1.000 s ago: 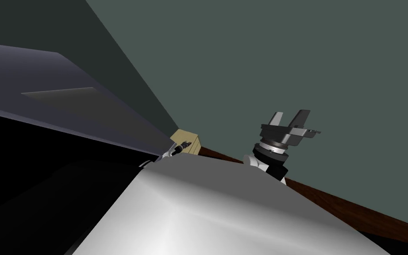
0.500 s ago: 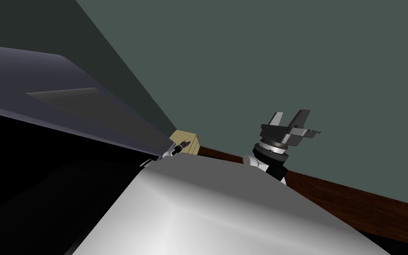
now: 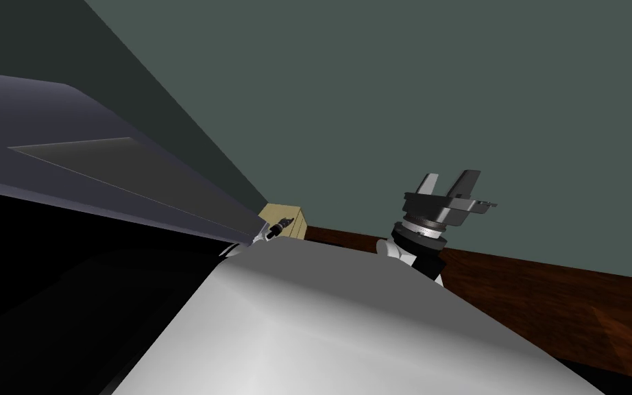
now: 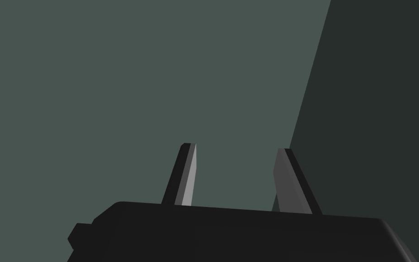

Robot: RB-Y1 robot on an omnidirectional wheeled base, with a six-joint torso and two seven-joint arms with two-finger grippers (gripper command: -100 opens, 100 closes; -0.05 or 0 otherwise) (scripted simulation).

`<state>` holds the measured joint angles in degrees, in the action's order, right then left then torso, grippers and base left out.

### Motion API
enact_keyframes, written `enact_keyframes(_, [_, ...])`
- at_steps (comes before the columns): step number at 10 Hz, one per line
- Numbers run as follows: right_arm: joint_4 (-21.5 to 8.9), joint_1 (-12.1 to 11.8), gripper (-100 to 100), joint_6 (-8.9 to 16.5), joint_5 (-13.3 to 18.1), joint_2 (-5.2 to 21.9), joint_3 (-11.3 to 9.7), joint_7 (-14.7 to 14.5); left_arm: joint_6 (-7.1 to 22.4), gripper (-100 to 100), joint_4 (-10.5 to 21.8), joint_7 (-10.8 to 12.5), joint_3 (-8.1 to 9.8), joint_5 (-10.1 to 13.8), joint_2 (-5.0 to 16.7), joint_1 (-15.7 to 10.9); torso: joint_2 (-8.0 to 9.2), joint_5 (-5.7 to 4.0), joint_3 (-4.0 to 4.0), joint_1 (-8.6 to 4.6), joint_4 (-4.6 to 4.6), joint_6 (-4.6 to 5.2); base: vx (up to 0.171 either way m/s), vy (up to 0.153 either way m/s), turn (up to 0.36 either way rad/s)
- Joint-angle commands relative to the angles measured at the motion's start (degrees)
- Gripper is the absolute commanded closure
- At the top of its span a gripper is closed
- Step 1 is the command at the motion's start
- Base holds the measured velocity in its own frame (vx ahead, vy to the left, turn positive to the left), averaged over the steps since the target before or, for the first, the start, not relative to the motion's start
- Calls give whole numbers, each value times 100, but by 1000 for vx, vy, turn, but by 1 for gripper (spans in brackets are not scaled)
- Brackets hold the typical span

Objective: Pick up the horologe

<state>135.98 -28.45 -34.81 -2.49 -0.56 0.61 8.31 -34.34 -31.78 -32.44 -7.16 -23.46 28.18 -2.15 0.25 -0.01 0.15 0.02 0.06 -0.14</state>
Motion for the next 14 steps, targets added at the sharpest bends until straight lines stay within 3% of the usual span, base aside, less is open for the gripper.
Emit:
enact_keyframes(1, [0, 0, 0, 0, 0, 0, 0, 0, 0, 100, 0, 0, 0, 0, 0, 0, 0, 0, 0, 0, 0, 0, -9, 1, 13])
enact_keyframes(5, [0, -1, 0, 0, 0, 0, 0, 0, 0, 100, -2, 1, -1, -1, 1, 2, -26, 0, -16, -2, -6, 1, 0, 0, 0])
enact_keyframes(6, [0, -1, 0, 0, 0, 0, 0, 0, 0, 0, -2, 1, -1, -1, 1, 2, -26, 0, -16, -2, -6, 1, 0, 0, 0])
enact_keyframes(7, [0, -1, 0, 0, 0, 0, 0, 0, 165, -100, 37, -89, 164, 50, 82, -33, -27, 0, -16, -2, -6, 1, -4, -7, 119])
enact_keyframes(10, [0, 0, 0, 0, 0, 0, 0, 0, 227, -100, 46, -161, 234, 63, 102, -43, -27, -4, -16, -18, -7, 2, 0, -35, 53])
enact_keyframes(14, [0, -1, 0, 0, 0, -1, -1, 0, 497, -100, 110, -556, 542, 124, 62, -24, -28, -10, -17, -51, -7, 1, 5, -107, 114])
